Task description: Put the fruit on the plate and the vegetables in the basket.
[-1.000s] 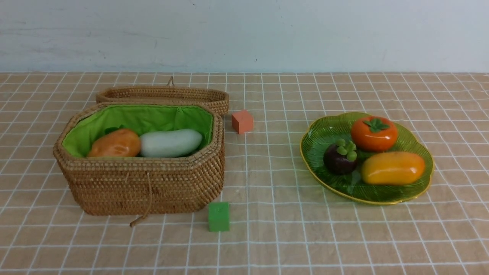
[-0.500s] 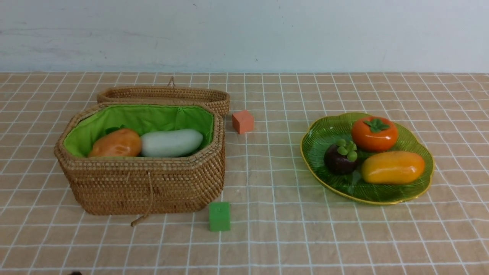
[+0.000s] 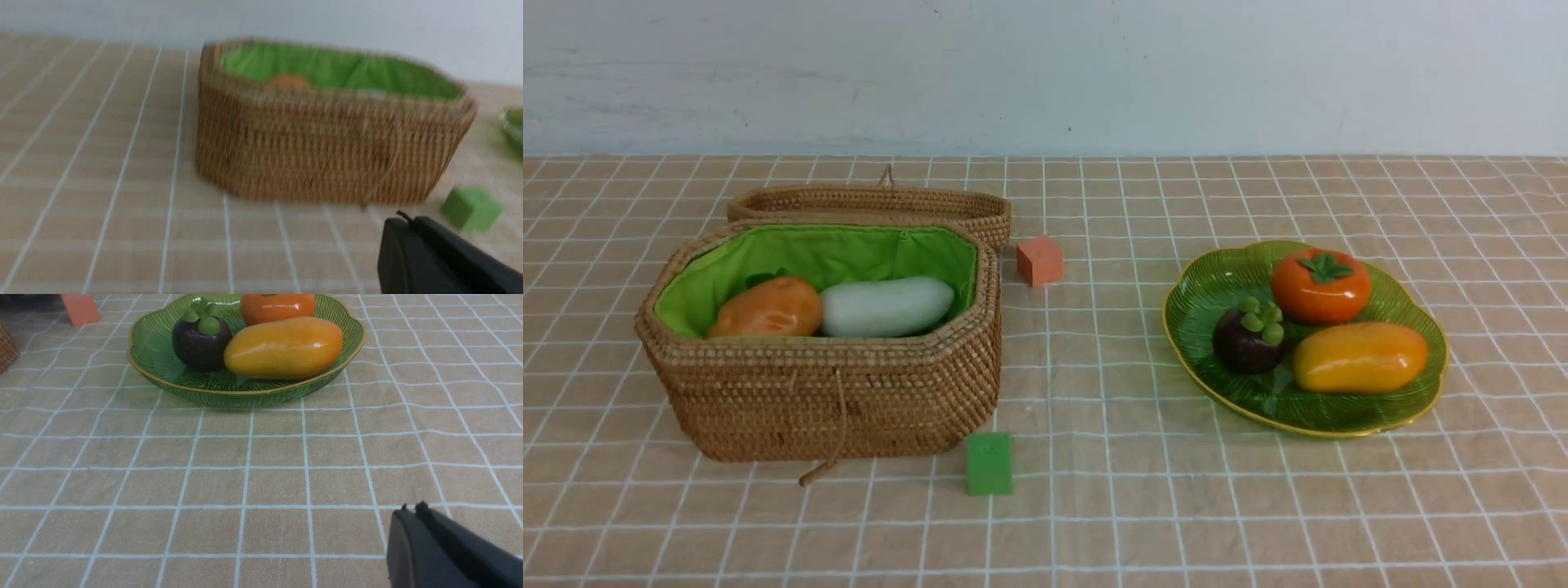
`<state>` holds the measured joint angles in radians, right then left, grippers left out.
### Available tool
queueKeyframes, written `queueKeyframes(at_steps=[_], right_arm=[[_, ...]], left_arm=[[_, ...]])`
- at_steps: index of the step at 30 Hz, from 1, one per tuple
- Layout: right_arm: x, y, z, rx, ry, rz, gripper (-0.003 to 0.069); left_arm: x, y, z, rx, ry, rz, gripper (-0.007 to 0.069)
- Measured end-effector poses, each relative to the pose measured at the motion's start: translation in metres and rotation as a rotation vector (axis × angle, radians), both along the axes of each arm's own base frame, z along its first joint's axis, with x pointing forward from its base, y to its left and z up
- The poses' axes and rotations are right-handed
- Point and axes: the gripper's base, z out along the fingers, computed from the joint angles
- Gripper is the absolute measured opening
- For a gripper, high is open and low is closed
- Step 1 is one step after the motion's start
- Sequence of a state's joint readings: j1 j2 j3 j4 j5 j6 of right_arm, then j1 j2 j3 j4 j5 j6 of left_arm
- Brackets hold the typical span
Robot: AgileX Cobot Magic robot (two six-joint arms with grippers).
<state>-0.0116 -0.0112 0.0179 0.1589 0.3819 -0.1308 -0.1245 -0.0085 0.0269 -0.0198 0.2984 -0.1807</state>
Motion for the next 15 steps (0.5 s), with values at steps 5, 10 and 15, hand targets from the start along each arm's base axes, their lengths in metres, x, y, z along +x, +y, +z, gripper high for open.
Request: queueKeyframes(at_steps=[5,10,15], right_arm=[[0.0000,-0.0001,0.0000,-0.003,0.000,0.000,0.0013],[0.0000,-0.0001,0.0000,-0.003,0.000,0.000,0.0018],[0.0000,-0.0001,0.0000,-0.003,0.000,0.000,0.0024]], left_arm=[[-0.0020,-0.0002,-0.0088,-0.054,0.095,0.013,-0.0013],[-0.0021,-0.0002,-0.0090,-0.069,0.099,0.018,-0.0013],[-0.0020,-0.0002,-0.0089,-0.072,0.098,0.018,-0.0013]])
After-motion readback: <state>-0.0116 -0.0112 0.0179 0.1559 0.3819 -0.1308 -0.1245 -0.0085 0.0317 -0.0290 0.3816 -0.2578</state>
